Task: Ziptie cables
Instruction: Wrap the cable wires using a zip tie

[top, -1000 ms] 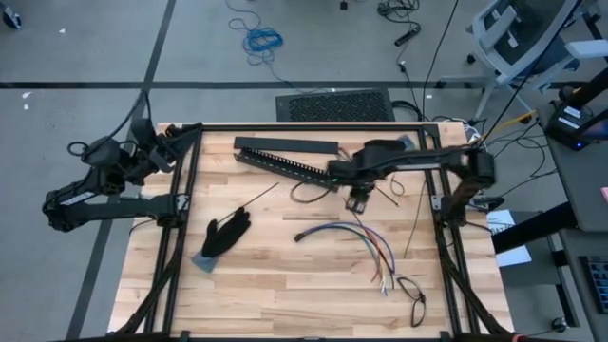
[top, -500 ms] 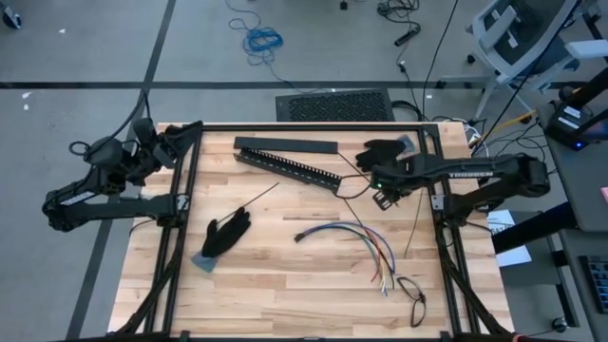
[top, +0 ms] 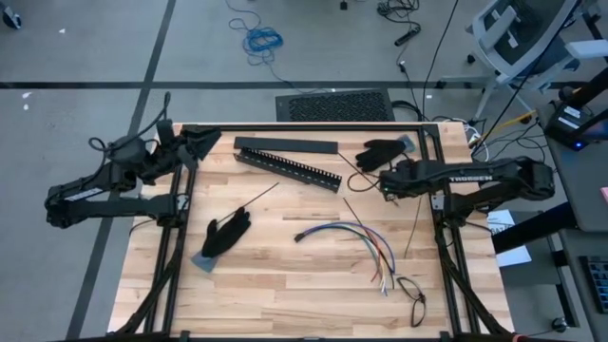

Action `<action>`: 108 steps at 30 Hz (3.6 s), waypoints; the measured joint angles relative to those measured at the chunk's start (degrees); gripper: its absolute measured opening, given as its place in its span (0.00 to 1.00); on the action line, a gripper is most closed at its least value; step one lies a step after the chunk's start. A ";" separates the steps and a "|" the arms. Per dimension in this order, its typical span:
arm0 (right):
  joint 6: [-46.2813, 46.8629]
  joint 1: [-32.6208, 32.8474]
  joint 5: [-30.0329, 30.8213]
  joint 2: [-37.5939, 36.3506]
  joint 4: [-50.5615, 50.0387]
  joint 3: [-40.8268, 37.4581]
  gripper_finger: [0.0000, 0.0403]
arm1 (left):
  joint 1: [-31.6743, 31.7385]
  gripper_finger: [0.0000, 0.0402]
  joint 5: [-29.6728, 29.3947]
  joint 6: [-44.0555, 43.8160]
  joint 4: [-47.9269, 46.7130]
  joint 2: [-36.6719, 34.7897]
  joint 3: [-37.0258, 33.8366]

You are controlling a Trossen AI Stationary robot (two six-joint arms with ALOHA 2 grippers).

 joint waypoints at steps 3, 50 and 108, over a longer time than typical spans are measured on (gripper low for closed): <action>-0.11 -2.51 0.21 -0.59 0.78 0.00 0.33 | 0.00 0.53 1.39 0.62 -1.13 0.14 0.00; 2.76 -13.80 -2.53 6.66 25.85 -10.87 0.12 | 0.01 0.53 3.59 1.44 -0.79 -0.75 0.00; -33.97 25.82 -14.35 31.30 30.65 29.18 0.00 | -20.86 0.53 -3.11 -13.52 -18.61 2.25 -0.04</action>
